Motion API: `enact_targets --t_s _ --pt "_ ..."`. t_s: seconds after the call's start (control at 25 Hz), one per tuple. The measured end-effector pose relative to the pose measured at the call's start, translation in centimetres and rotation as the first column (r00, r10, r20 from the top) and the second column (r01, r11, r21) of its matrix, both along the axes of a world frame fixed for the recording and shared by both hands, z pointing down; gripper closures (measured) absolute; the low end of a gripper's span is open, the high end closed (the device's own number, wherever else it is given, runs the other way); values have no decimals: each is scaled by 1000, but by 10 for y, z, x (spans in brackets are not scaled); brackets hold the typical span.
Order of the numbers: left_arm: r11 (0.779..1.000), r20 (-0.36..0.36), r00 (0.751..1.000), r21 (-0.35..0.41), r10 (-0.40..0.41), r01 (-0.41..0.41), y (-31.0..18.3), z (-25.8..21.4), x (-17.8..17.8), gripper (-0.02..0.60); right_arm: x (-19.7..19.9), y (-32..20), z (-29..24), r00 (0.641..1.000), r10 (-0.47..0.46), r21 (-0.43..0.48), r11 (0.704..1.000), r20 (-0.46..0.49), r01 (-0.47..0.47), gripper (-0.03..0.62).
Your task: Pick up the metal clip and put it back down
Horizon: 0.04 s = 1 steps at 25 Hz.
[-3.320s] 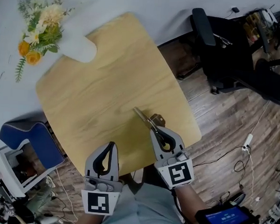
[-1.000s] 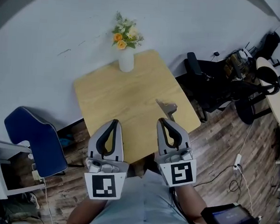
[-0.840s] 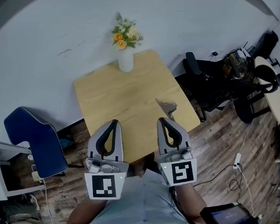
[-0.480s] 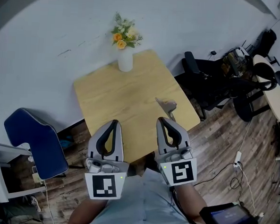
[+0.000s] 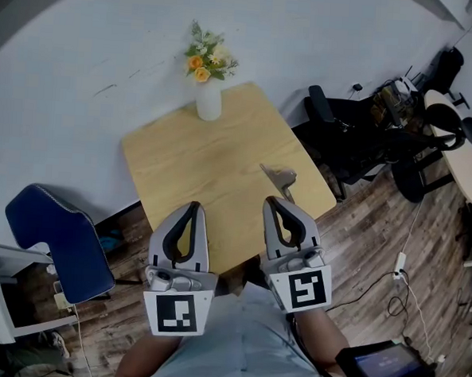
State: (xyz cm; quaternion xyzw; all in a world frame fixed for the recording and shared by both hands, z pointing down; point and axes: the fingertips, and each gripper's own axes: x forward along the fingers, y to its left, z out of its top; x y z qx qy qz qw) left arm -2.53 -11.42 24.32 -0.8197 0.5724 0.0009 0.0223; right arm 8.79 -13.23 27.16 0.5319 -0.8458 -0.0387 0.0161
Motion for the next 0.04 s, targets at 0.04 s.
enact_targets --t_s 0.04 --pt "1000 0 1000 0 1 -1 0 0 0 563 0 0 0 1000 1 1 1000 -1 -1 548"
